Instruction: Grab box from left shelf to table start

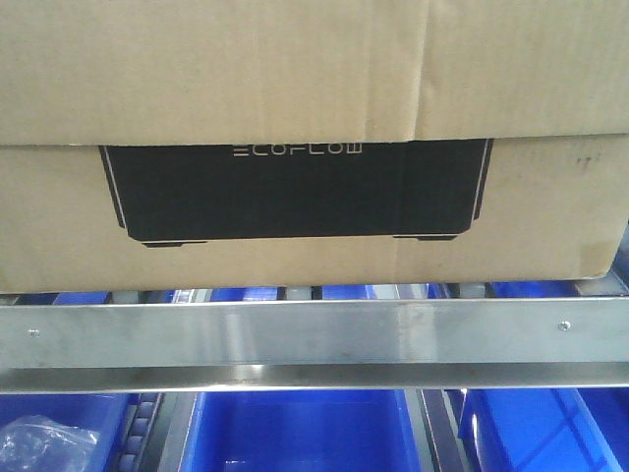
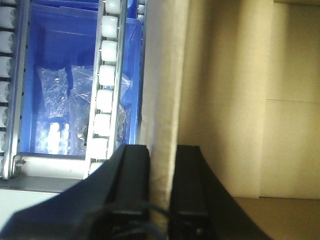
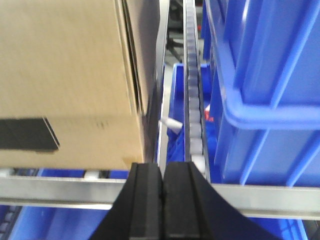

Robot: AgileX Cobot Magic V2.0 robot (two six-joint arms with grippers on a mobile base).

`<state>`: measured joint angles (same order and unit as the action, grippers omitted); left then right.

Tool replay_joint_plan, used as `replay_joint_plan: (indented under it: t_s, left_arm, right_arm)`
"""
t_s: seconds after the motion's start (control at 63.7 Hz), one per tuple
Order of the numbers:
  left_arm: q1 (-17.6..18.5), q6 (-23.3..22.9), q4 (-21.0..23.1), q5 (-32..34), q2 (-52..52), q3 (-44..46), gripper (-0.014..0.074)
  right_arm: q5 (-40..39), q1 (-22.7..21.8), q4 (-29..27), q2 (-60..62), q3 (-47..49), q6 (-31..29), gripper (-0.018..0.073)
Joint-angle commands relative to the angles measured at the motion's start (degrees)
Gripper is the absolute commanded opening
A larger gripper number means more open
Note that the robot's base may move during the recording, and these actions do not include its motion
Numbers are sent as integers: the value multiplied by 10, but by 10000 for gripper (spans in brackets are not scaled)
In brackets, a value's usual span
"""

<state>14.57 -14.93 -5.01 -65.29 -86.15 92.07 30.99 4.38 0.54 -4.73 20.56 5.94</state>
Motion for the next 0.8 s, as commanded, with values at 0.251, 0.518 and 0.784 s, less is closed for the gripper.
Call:
replay_joint_plan:
  t_s: [0.251,0.518,0.784]
  left_arm:
    - [3,-7,-1,25,17,18,-102]
    - [3,-7,-1,25,17,18,-102]
    - [3,-7,-1,25,17,18,-102]
  right_arm:
    - [3,0,18,-130,179,-7,48]
    - [93,0,18,-284,338,-1,71]
    - [219,0,-2,-407,469,4,408]
